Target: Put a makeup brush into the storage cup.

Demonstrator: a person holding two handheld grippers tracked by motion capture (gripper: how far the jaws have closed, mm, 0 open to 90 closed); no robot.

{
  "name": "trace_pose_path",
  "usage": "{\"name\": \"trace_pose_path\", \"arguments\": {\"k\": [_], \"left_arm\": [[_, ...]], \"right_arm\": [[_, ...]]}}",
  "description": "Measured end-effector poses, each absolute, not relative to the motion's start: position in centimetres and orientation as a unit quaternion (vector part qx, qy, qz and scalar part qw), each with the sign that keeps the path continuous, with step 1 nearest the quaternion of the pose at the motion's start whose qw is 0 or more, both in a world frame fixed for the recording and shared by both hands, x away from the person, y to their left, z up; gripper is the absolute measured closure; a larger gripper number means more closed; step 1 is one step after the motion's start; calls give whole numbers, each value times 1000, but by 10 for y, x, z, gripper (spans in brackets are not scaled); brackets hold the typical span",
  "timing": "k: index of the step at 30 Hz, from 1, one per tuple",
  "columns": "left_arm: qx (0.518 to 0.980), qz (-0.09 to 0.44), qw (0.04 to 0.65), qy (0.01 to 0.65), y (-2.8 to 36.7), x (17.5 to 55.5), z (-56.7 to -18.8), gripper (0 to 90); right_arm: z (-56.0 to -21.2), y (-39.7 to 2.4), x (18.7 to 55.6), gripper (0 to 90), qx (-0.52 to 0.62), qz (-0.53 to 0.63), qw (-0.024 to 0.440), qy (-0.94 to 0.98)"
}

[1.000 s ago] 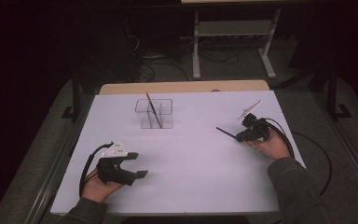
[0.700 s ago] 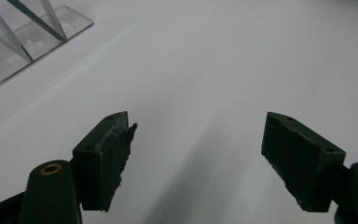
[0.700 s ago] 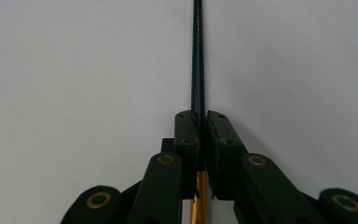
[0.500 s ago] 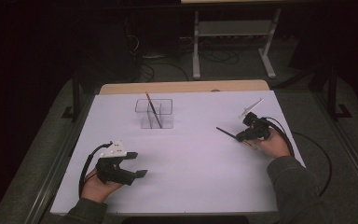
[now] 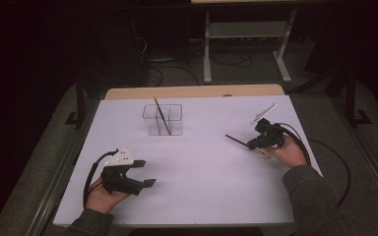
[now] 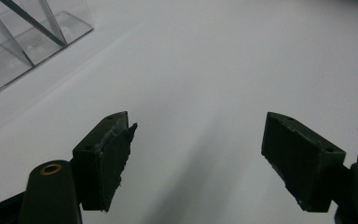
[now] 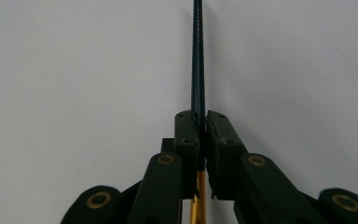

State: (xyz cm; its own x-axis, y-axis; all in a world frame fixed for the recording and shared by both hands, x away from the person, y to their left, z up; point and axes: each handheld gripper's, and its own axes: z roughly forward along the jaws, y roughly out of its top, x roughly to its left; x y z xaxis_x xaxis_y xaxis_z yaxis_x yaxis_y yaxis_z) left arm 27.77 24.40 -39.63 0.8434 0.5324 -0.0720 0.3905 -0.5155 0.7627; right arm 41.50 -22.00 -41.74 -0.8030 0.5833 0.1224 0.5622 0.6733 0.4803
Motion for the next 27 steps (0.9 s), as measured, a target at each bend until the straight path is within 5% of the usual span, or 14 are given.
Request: {"name": "trace_pose_path", "arguments": {"k": [27], "left_arm": [[865, 77, 427, 251, 232, 277, -390, 228]], "right_arm": [[-391, -211, 390, 826, 262, 288, 22, 921]]}}
